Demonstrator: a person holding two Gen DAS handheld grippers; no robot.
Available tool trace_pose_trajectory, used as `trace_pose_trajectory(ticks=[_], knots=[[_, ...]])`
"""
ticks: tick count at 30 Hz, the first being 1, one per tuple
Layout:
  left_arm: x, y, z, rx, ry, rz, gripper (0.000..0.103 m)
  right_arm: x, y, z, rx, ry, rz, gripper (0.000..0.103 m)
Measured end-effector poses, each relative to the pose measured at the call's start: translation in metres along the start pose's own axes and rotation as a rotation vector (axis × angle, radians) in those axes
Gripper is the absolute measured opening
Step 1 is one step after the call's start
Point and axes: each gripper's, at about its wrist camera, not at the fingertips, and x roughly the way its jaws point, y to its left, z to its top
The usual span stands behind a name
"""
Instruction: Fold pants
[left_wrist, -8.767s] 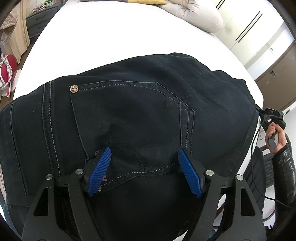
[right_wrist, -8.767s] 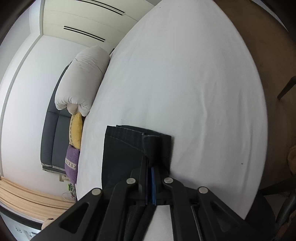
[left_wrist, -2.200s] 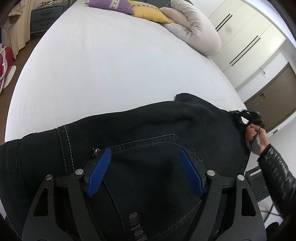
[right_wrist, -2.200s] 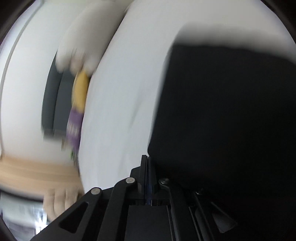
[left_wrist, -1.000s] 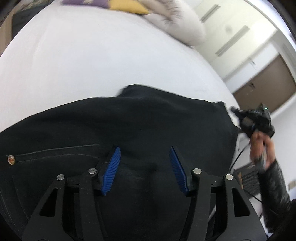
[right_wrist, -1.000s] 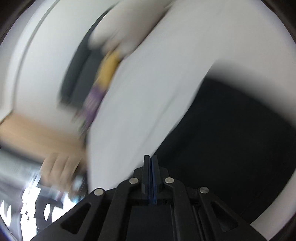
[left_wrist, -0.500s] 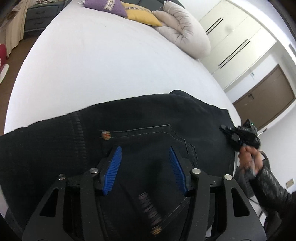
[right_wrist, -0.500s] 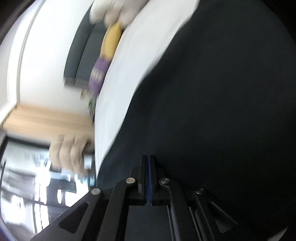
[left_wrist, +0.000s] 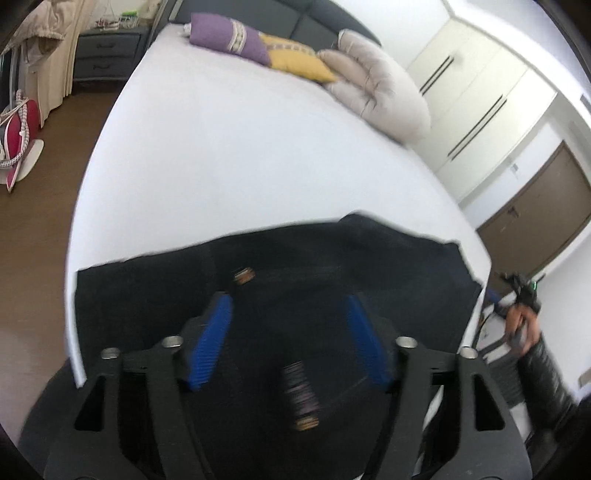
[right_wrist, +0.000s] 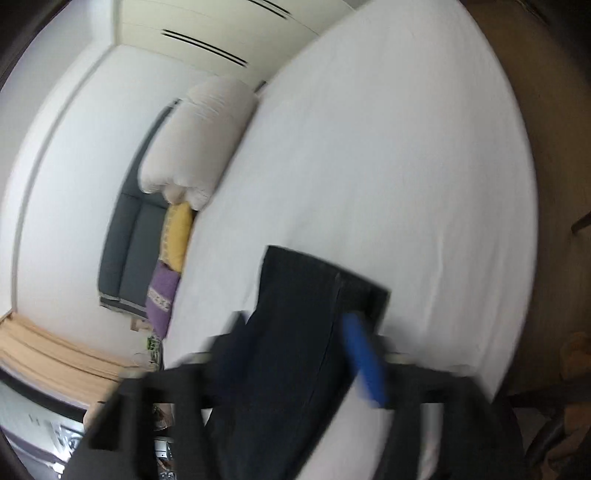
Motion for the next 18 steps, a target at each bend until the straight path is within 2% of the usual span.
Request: trace_pose_trajectory(ticks=[1, 3, 4, 5, 6, 8, 11, 13, 14, 18], knots=[[0.001, -0.011, 0.004, -0.012, -0.012, -0.034, 0.074, -0.008, 0.0, -0.007, -0.007, -0.026, 0.015, 0.071], [0.02, -0.039, 0.011, -0.006, 0.008, -0.1, 0.08, -0.01, -0.01, -0.011, 0.021, -0.024, 0.025, 0.071], [0.032, -0.052, 0.013, 0.006, 0.024, -0.109, 0.08, 0.0, -0.016, -0.01, 0.05, -0.004, 0.03, 0.071], [0.045, -0.063, 0.015, 0.018, 0.046, -0.117, 0.08, 0.01, -0.024, -0.011, 0.09, 0.037, 0.031, 0.066], [0.057, -0.072, 0.016, 0.025, 0.066, -0.127, 0.08, 0.004, -0.044, -0.01, 0.11, 0.057, 0.033, 0.063], [0.08, -0.087, 0.015, 0.026, 0.104, -0.143, 0.08, 0.002, -0.057, -0.005, 0.127, 0.074, 0.047, 0.062], [0.111, -0.092, 0.008, 0.005, 0.168, -0.148, 0.08, 0.006, -0.071, 0.001, 0.155, 0.076, 0.072, 0.061], [0.133, -0.097, -0.001, 0.004, 0.222, -0.128, 0.08, 0.018, -0.074, 0.007, 0.176, 0.082, 0.083, 0.055], [0.138, -0.095, -0.006, 0.003, 0.234, -0.116, 0.079, 0.02, -0.077, 0.01, 0.185, 0.088, 0.071, 0.047], [0.139, -0.089, -0.012, -0.013, 0.224, -0.137, 0.079, 0.029, -0.083, 0.019, 0.199, 0.095, 0.098, 0.046]])
